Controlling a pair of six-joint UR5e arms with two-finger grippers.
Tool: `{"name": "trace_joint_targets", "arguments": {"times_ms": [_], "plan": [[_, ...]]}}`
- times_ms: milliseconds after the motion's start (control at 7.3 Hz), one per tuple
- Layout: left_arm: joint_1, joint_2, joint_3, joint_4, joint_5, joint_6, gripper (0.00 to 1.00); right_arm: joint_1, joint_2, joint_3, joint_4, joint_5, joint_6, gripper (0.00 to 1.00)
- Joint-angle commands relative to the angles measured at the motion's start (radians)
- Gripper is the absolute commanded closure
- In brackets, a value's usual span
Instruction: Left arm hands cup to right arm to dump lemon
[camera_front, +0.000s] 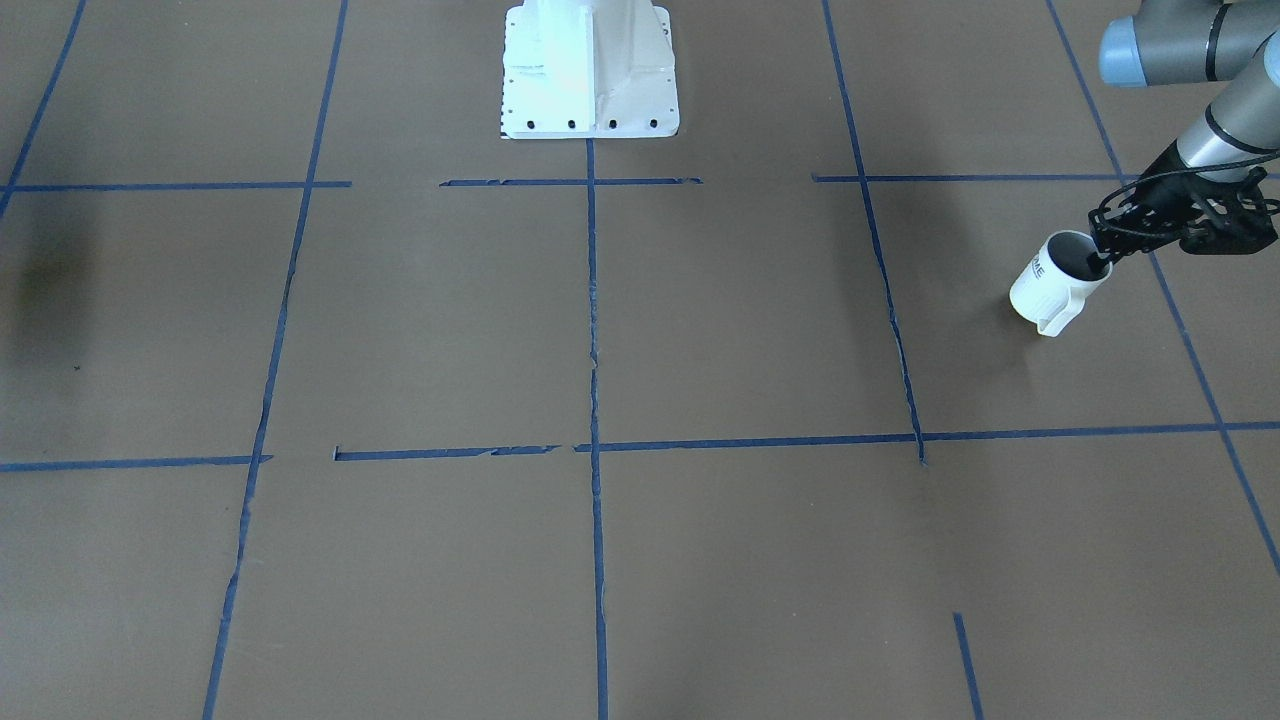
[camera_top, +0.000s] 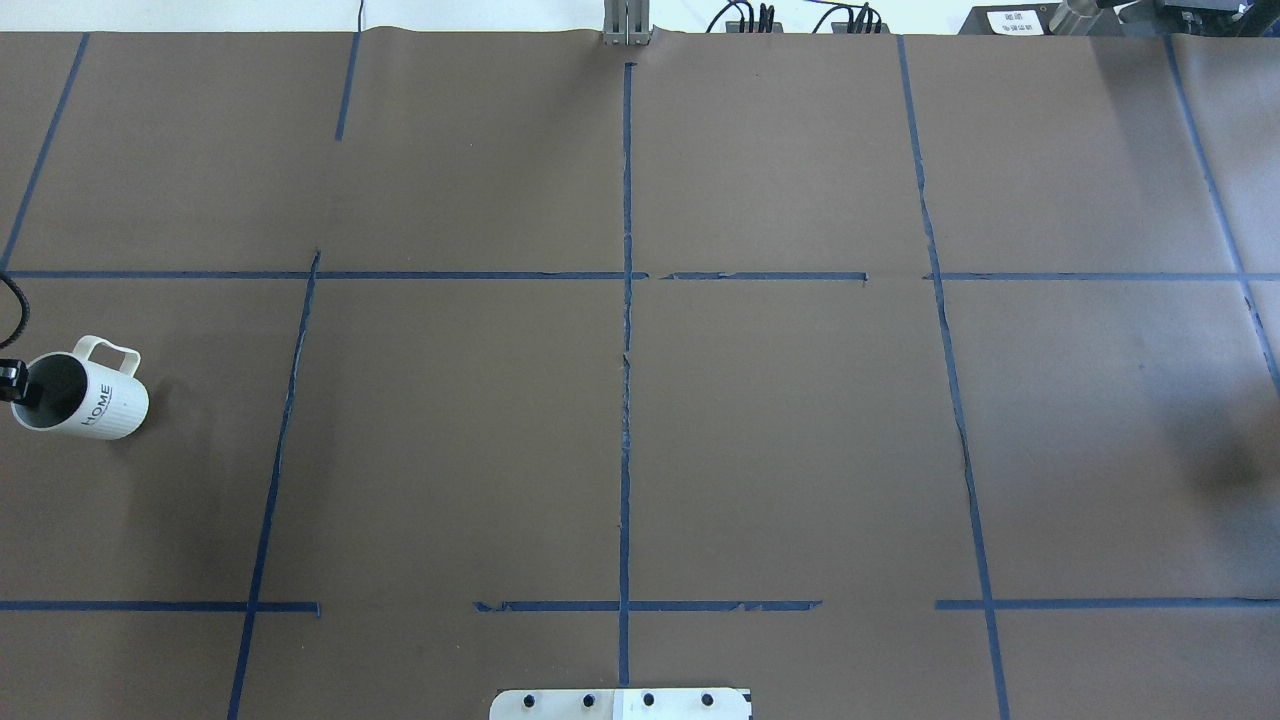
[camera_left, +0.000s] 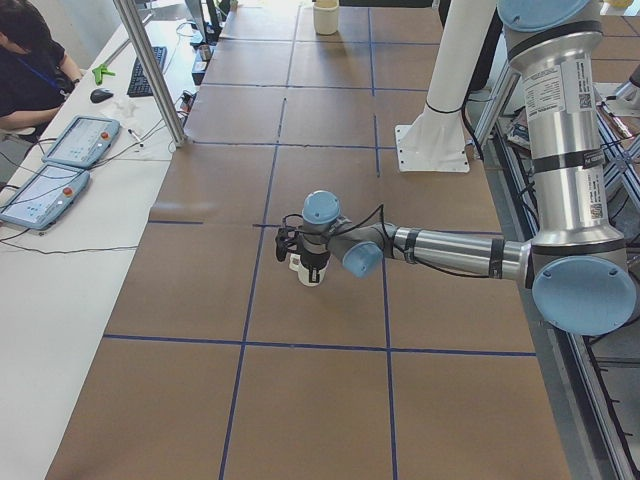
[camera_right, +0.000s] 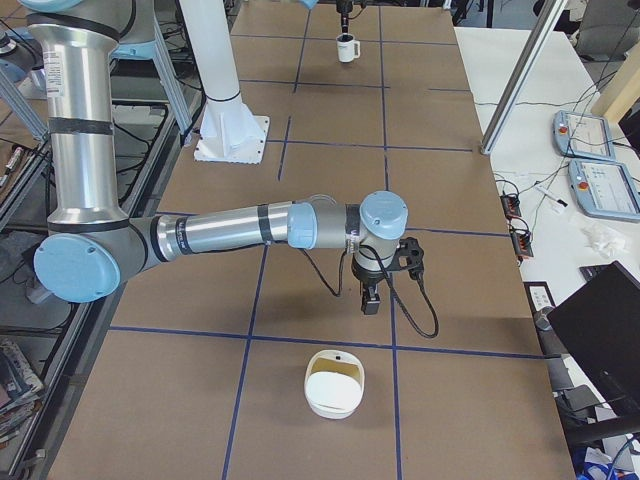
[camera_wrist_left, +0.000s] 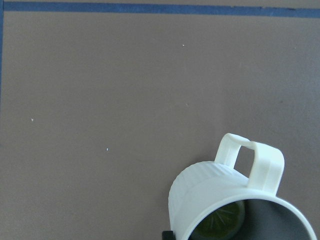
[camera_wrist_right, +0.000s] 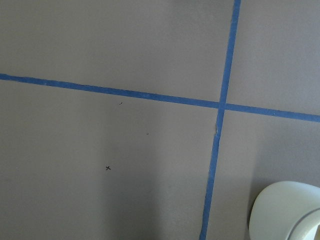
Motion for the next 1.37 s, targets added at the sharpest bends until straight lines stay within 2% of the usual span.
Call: {"name": "trace_joint_targets", "arguments": {"times_ms": [0, 137, 274, 411, 548, 822, 959, 1232], "plan": [[-0.033, -0.107, -0.029, 0.140, -0.007, 0.001, 1.00, -0.002, 0.046, 0.011, 0.002, 0.004, -0.001, 0.00], [-0.036, -0.197, -0.061, 0.282, -0.007, 0.001, 1.00, -0.018, 0.067, 0.010, 0.048, 0.013, 0.000, 0.00], [-0.035, -0.266, -0.088, 0.393, -0.007, -0.002, 1.00, -0.076, 0.086, 0.004, 0.156, 0.002, -0.004, 0.00], [-0.035, -0.342, -0.099, 0.498, -0.008, -0.013, 1.00, -0.133, 0.110, -0.002, 0.254, -0.031, -0.006, 0.01], [-0.035, -0.412, -0.104, 0.579, -0.010, -0.030, 1.00, -0.177, 0.144, -0.005, 0.289, -0.072, -0.003, 0.00], [0.008, -0.562, -0.102, 0.679, -0.008, -0.218, 1.00, -0.300, 0.239, -0.019, 0.411, -0.079, 0.006, 0.00], [0.057, -0.632, -0.087, 0.721, -0.010, -0.266, 1.00, -0.345, 0.253, -0.018, 0.428, -0.074, 0.051, 0.01], [0.130, -0.718, -0.067, 0.723, -0.011, -0.451, 1.00, -0.417, 0.267, -0.028, 0.660, -0.080, 0.191, 0.02]]}}
